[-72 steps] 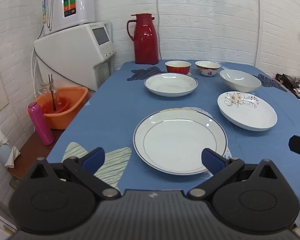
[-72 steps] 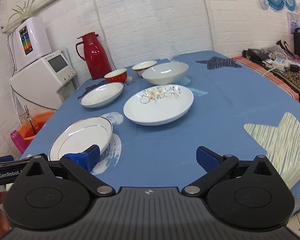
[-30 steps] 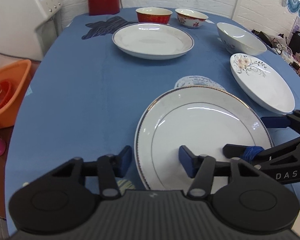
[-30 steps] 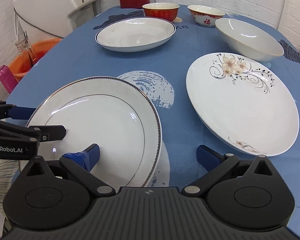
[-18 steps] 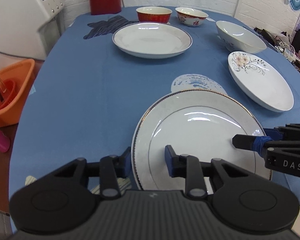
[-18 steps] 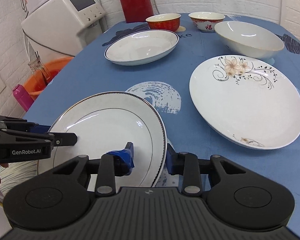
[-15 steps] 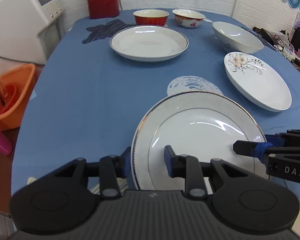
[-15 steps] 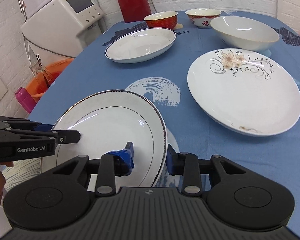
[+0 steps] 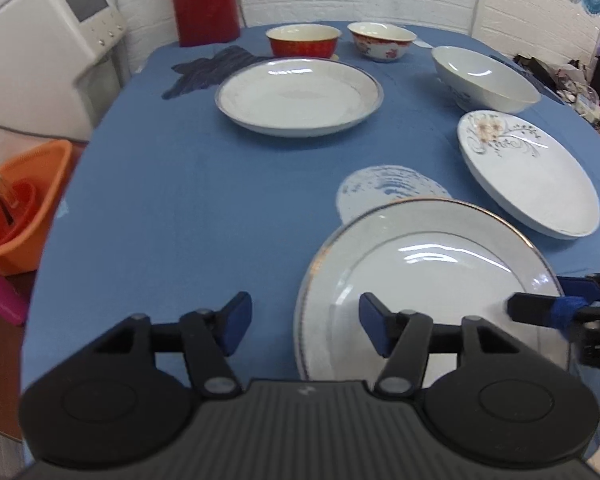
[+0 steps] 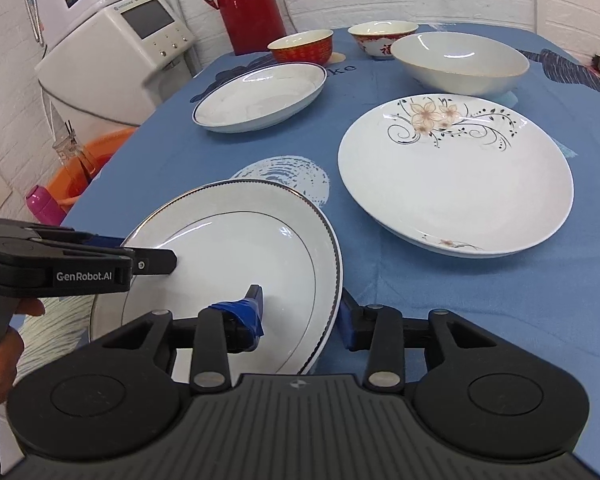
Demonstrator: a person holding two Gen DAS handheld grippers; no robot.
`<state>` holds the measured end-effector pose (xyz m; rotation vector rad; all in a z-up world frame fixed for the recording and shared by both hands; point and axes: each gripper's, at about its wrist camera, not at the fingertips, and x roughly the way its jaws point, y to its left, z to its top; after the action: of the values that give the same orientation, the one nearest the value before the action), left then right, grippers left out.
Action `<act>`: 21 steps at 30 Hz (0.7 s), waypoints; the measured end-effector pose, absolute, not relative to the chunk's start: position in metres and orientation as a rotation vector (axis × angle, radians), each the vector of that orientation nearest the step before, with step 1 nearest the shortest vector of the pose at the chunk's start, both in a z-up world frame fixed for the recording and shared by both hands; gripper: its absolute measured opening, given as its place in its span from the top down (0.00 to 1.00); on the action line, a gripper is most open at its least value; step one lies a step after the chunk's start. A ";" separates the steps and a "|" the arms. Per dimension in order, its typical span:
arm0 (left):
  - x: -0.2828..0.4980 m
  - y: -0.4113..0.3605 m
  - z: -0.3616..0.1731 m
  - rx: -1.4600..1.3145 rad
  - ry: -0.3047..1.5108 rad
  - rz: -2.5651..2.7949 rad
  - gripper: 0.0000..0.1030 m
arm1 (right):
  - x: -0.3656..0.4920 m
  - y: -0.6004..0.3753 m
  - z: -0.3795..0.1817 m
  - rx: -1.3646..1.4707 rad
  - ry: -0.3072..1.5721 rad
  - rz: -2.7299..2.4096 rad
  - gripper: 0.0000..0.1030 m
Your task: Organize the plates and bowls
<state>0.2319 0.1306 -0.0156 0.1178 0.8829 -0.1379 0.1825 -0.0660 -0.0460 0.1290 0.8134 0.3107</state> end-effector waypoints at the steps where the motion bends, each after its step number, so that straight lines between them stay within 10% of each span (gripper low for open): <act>1: 0.233 0.134 -0.011 0.128 0.865 -0.121 0.41 | 0.183 -0.071 -0.045 0.148 0.818 0.321 0.78; 21: 0.377 -0.009 0.003 0.158 0.991 -0.508 0.40 | 0.249 -0.231 -0.019 0.330 0.853 0.114 0.68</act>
<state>0.3768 -0.0089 0.0031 0.1579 0.9906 -0.5078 0.2490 -0.2310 -0.0186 0.3296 0.8528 0.1137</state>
